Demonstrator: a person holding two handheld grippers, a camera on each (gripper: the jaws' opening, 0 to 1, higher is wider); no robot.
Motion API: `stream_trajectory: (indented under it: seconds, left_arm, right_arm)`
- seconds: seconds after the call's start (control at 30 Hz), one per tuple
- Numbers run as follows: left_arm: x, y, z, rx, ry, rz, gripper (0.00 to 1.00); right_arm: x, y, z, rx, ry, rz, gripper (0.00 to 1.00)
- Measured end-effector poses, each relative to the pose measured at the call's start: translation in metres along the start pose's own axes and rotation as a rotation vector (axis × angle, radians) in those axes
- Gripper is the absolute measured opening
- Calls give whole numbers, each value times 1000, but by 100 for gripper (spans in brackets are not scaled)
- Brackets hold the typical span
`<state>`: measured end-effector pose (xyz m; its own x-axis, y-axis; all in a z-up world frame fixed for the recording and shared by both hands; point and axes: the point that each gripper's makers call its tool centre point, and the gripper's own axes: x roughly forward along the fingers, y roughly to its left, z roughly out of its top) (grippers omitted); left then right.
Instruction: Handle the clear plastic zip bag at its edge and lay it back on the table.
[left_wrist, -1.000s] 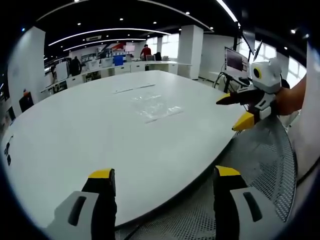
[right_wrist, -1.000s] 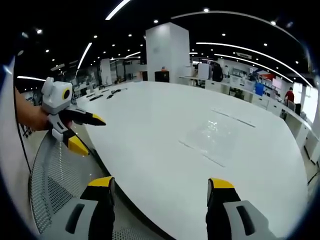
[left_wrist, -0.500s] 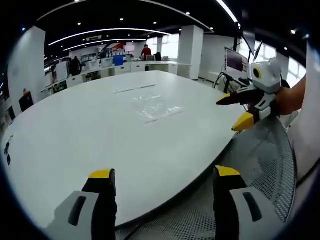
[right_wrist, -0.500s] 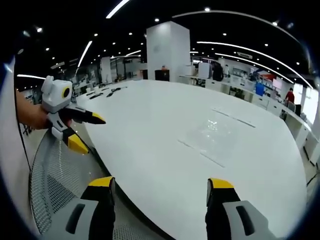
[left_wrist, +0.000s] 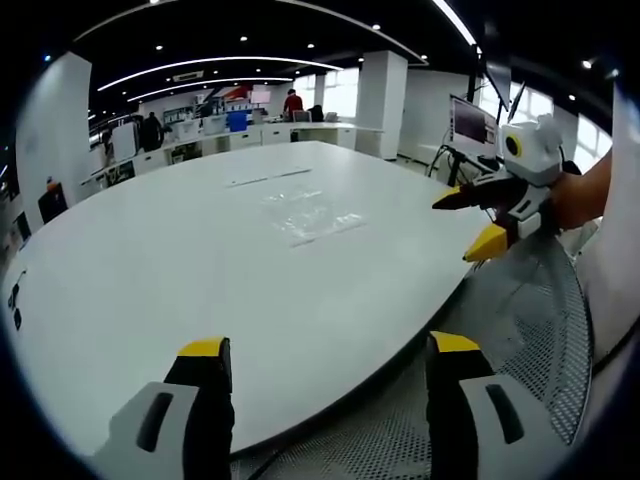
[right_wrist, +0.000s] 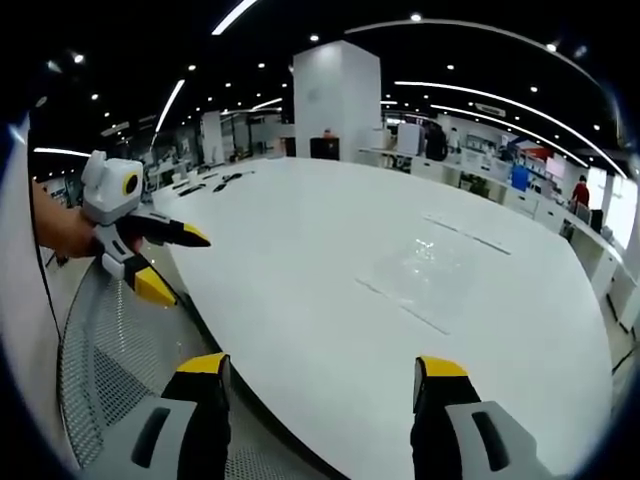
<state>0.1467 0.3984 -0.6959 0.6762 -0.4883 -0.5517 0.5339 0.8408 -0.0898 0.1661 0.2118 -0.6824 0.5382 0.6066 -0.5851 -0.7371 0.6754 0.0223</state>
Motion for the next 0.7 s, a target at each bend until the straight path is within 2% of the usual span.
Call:
stream_trajectory:
  seconds: [0.43, 0.7]
  left_arm:
    - [-1, 0, 2, -3, -6, 2, 78]
    - [-1, -1, 3, -7, -7, 1, 78]
  right_arm:
    - [3, -6, 0, -18, 21, -2, 72]
    - [11, -16, 4, -71, 48, -2, 69]
